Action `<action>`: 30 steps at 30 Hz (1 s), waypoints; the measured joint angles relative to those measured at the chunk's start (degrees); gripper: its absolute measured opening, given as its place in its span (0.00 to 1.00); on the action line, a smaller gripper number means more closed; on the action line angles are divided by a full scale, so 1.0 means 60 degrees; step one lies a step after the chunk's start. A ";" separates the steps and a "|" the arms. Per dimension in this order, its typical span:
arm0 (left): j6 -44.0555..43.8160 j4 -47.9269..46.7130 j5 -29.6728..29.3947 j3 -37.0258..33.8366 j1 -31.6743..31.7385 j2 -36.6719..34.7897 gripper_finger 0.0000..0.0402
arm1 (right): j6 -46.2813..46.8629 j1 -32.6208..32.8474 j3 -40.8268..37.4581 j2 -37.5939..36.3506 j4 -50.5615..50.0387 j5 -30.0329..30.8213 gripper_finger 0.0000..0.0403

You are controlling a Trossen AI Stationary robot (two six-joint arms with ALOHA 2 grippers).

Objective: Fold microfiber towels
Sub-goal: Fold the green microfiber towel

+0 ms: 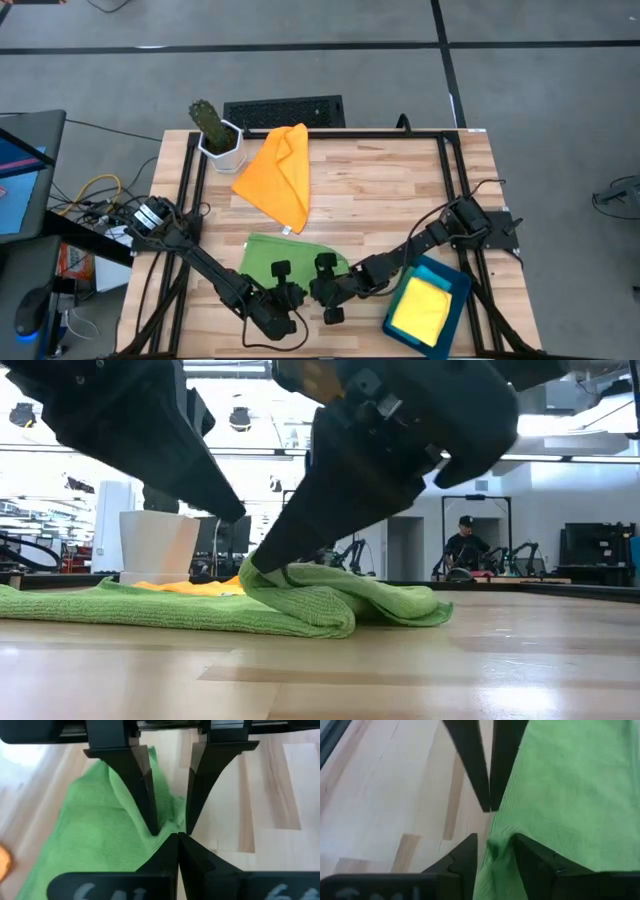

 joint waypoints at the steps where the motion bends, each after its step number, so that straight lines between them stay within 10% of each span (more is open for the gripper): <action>1: 0.0008 0.0069 -0.0156 -0.0001 -0.0030 0.0000 0.00 | -0.0005 -0.0024 0.0009 -0.0007 0.0010 -0.0003 0.38; 30: 0.0825 0.1867 -0.1057 -0.0009 0.0011 0.0820 0.00 | -0.0041 0.0368 0.0380 -0.1152 -0.2607 0.1171 0.40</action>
